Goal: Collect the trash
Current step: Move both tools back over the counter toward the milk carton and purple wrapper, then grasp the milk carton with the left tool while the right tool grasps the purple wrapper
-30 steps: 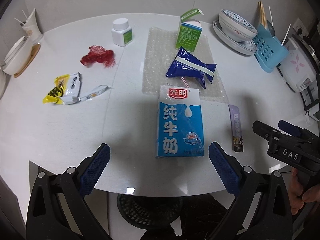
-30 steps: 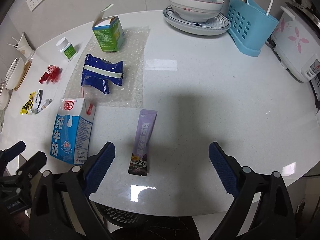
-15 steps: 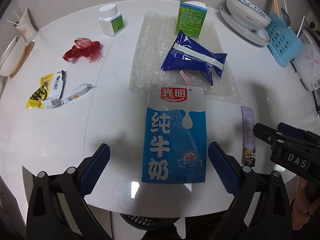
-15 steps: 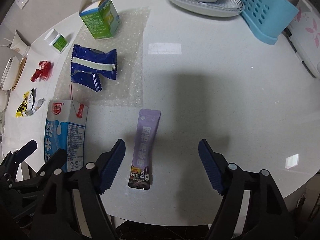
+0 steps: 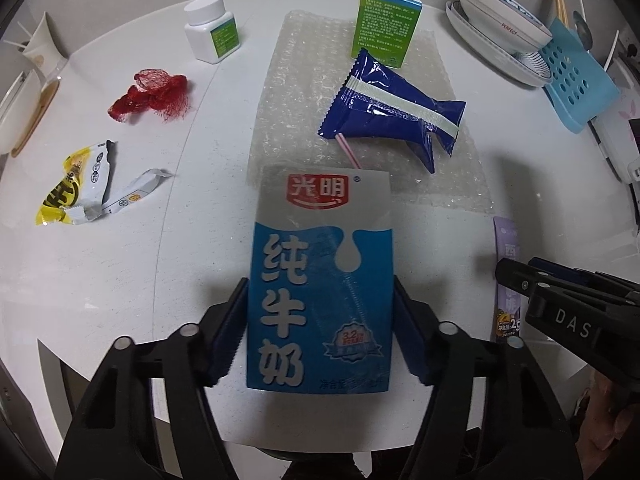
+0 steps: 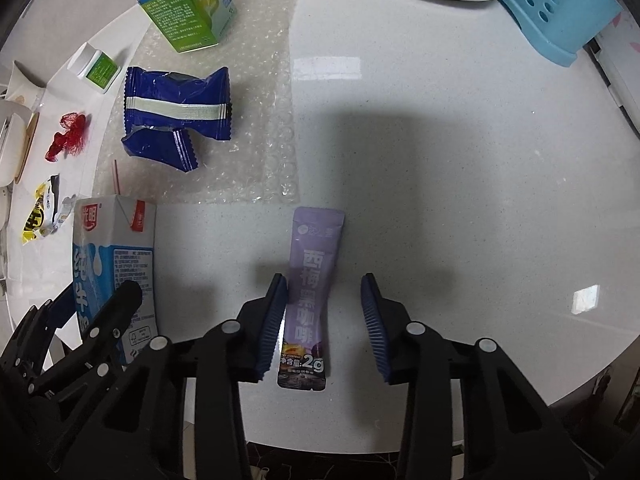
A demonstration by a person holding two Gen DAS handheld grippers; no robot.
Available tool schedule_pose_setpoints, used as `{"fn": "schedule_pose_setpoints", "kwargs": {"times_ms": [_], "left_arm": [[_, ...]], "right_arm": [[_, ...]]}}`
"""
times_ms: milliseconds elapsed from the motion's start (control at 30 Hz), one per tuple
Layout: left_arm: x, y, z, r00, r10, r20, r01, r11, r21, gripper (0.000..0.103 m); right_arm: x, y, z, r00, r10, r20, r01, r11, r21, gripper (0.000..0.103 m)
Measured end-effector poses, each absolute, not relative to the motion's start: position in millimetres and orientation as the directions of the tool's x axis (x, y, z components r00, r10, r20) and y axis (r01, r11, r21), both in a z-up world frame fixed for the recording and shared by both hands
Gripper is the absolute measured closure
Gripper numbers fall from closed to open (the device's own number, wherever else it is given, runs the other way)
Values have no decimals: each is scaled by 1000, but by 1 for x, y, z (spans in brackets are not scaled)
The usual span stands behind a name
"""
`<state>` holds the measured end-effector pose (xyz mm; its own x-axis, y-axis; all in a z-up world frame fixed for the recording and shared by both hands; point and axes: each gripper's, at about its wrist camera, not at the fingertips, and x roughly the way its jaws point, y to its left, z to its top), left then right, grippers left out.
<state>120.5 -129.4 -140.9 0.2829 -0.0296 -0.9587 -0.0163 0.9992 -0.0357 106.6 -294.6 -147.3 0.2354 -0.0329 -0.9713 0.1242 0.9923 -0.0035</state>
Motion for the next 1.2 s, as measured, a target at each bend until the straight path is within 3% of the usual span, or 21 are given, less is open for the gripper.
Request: {"fn": "schedule_pose_setpoints", "kwargs": {"times_ms": [133,333,1200], "left_arm": [[119,-130,-140,290,-28,-957,-19,999,-35,40],[112,-123,-134,308,-19,-951,-33,999,-30,40],[90,-97,-115,360,-12,-933,-48,998,-31,41]], "right_arm": [[109,-291,-148,241,-45,-969,120,993,-16,82],[111,-284,-149,253,-60,-966,120,992,-31,85],[82,-274,-122,336,-118,-934,99,991,-90,88]]}}
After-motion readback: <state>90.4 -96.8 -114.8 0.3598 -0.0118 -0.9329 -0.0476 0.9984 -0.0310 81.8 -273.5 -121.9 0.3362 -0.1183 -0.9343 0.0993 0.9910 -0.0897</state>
